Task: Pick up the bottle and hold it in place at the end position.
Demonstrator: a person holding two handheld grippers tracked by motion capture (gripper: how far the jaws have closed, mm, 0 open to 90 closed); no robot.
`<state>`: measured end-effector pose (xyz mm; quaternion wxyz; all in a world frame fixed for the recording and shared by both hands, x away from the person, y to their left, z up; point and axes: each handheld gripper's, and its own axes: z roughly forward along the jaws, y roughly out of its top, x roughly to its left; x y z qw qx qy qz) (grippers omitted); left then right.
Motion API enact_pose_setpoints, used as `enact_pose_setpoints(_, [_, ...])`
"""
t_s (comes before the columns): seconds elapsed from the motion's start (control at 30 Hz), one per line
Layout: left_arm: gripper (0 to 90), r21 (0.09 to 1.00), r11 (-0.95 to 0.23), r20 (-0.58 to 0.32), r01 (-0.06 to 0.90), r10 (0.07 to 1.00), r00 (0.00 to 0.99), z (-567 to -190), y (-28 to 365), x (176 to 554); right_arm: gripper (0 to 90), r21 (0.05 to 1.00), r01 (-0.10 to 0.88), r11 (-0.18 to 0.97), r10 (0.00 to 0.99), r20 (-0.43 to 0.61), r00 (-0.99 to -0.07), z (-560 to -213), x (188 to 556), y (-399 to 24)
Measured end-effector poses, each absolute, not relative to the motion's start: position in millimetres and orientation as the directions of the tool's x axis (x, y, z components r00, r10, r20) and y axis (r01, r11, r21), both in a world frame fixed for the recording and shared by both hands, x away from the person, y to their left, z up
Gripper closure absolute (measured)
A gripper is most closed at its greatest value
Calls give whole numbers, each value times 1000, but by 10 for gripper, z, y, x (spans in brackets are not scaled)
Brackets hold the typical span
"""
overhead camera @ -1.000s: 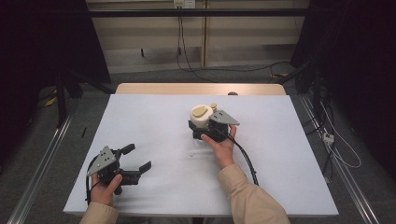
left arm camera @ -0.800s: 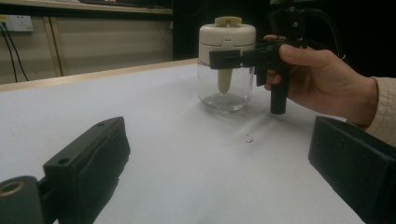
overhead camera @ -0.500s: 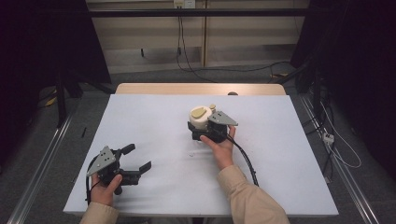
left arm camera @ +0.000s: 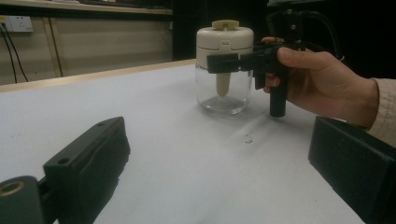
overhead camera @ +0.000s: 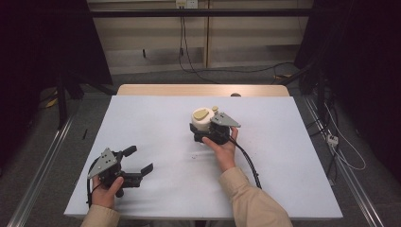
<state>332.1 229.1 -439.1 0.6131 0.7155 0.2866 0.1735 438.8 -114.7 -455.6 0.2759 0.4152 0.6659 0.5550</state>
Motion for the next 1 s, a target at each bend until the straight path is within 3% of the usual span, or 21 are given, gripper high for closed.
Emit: enact_pose_setpoints(1.0, [46,976,-80,-108,201,624,773,-4397,2284,3323,65,960,277,45,850,109,-515,-4582,4403,-1173])
